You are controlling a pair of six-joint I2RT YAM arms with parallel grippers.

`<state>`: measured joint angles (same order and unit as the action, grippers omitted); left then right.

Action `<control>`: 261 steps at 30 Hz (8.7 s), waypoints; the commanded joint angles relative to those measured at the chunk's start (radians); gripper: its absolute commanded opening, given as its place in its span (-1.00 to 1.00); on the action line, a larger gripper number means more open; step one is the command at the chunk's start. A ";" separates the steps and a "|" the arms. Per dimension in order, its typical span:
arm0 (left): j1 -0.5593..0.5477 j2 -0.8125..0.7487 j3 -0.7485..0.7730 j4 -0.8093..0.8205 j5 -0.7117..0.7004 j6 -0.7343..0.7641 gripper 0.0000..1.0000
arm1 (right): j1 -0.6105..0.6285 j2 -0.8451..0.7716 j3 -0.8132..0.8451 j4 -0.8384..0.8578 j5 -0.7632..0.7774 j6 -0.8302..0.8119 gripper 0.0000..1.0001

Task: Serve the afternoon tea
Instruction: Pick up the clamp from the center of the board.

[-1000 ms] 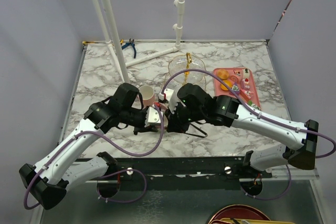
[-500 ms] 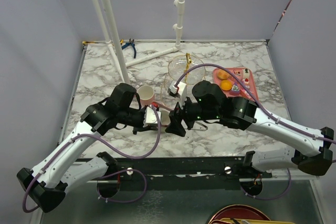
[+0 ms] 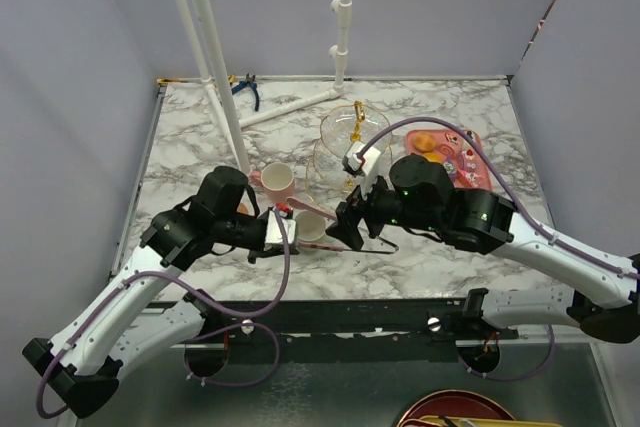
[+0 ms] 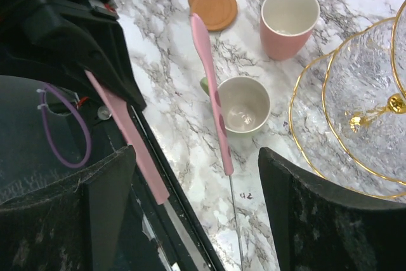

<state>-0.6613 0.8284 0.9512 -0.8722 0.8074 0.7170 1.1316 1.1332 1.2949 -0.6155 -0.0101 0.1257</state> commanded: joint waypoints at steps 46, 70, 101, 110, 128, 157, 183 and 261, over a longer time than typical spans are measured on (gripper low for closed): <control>0.002 -0.184 -0.116 0.164 0.065 -0.081 -1.00 | -0.138 0.213 0.020 0.020 -0.136 -0.080 -0.31; 0.002 -0.270 -0.068 0.004 0.121 -0.030 -1.00 | -0.156 0.280 0.095 0.134 -0.098 -0.060 -0.99; 0.003 -0.085 0.003 0.031 0.026 0.117 0.28 | 0.029 0.432 0.309 -0.194 0.049 -0.105 -0.99; 0.002 -0.055 0.006 -0.039 0.027 0.179 -0.76 | 0.093 0.455 0.361 -0.238 0.126 -0.153 -0.95; 0.003 -0.139 -0.194 0.417 0.143 -0.273 -1.00 | 0.102 0.209 0.325 -0.093 0.041 -0.142 1.00; 0.009 -0.154 -0.051 0.845 -0.004 -0.769 -1.00 | 0.102 -0.194 -0.105 0.128 -0.142 -0.011 1.00; 0.008 -0.110 0.085 0.868 0.275 -0.884 -1.00 | 0.090 -0.210 -0.295 0.893 -0.091 -0.236 1.00; 0.006 -0.101 0.091 1.009 0.197 -0.951 -1.00 | 0.089 -0.129 -0.015 0.662 -0.114 -0.251 1.00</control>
<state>-0.6563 0.7471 1.0359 0.1295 0.9413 -0.2256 1.2182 1.0050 1.2667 -0.0139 -0.1307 -0.1074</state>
